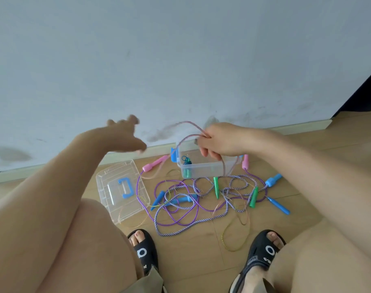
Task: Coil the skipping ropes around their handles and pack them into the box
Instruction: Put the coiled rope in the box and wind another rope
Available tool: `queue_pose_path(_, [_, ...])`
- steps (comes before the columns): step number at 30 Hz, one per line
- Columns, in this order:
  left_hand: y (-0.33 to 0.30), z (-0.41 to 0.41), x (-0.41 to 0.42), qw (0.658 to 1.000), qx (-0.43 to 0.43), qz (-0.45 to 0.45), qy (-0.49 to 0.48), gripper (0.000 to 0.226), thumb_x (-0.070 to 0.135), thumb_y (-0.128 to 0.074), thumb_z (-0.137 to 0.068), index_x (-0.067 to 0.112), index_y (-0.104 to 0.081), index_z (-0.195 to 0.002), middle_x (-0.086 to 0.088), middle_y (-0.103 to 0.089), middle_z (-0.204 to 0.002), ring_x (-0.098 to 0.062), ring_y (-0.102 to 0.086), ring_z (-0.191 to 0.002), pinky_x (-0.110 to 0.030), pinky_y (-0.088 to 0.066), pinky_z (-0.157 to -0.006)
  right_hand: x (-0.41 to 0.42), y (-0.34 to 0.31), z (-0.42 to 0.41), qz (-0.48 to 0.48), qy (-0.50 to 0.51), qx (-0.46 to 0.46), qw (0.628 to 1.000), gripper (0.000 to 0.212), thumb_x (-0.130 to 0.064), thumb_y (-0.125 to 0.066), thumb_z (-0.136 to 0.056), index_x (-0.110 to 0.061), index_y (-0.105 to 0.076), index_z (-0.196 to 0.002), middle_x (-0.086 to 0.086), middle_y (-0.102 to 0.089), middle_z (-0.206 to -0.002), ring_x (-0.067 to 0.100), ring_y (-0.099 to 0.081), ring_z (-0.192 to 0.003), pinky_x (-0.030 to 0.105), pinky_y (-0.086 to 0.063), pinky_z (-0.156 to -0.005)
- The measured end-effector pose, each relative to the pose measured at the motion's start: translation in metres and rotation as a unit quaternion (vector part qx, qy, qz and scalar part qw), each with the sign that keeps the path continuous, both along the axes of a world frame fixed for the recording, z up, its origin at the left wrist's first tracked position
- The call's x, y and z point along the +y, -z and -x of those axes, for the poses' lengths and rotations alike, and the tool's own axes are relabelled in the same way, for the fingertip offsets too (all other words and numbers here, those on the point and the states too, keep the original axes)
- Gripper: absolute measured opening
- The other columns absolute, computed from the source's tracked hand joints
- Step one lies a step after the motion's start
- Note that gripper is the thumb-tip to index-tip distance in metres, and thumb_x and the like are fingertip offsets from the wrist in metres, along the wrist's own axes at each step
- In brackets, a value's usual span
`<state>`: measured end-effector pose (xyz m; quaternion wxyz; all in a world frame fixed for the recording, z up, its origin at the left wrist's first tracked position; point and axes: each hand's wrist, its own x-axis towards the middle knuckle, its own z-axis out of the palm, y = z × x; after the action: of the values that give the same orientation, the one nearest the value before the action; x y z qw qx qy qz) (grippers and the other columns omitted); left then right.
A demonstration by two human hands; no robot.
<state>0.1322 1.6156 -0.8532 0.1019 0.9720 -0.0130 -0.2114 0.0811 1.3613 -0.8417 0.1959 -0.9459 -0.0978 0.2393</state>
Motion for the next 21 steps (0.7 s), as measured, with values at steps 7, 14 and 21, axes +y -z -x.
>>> queue_pose_path(7, [-0.012, 0.03, -0.064, 0.915, 0.099, 0.328, 0.213, 0.04, 0.015, -0.072, -0.085, 0.027, -0.059, -0.121, 0.019, -0.065, -0.12, 0.003, -0.054, -0.12, -0.026, -0.038, -0.102, 0.009, -0.002, 0.0, -0.085, -0.047, -0.053, 0.994, 0.029, -0.023, -0.049, -0.097, -0.016, -0.065, -0.074, -0.007, -0.059, -0.051, 0.0, -0.045, -0.038, 0.015, -0.033, -0.044])
queue_pose_path(14, [-0.018, 0.032, -0.064, 0.944, 0.053, 0.242, 0.219, 0.025, 0.03, -0.055, -0.097, 0.021, -0.062, -0.075, 0.007, -0.068, -0.066, -0.015, -0.062, -0.068, -0.032, -0.046, -0.073, -0.022, 0.002, -0.008, -0.1, -0.017, 0.039, 0.994, 0.021, -0.027, -0.058, -0.094, -0.012, -0.069, -0.087, -0.006, -0.067, -0.062, 0.017, -0.041, -0.05, 0.022, -0.034, -0.042])
queue_pose_path(21, [-0.008, 0.004, -0.002, 0.986, -0.034, -0.084, 0.142, 0.026, 0.027, -0.048, -0.098, 0.017, -0.059, -0.076, 0.003, -0.062, -0.074, -0.02, -0.06, -0.076, -0.029, -0.043, -0.07, -0.058, 0.019, -0.013, 0.016, 0.054, 0.103, 0.993, 0.03, -0.027, -0.047, -0.098, -0.007, -0.067, -0.089, 0.004, -0.058, -0.061, 0.026, -0.061, -0.055, 0.035, -0.054, -0.054])
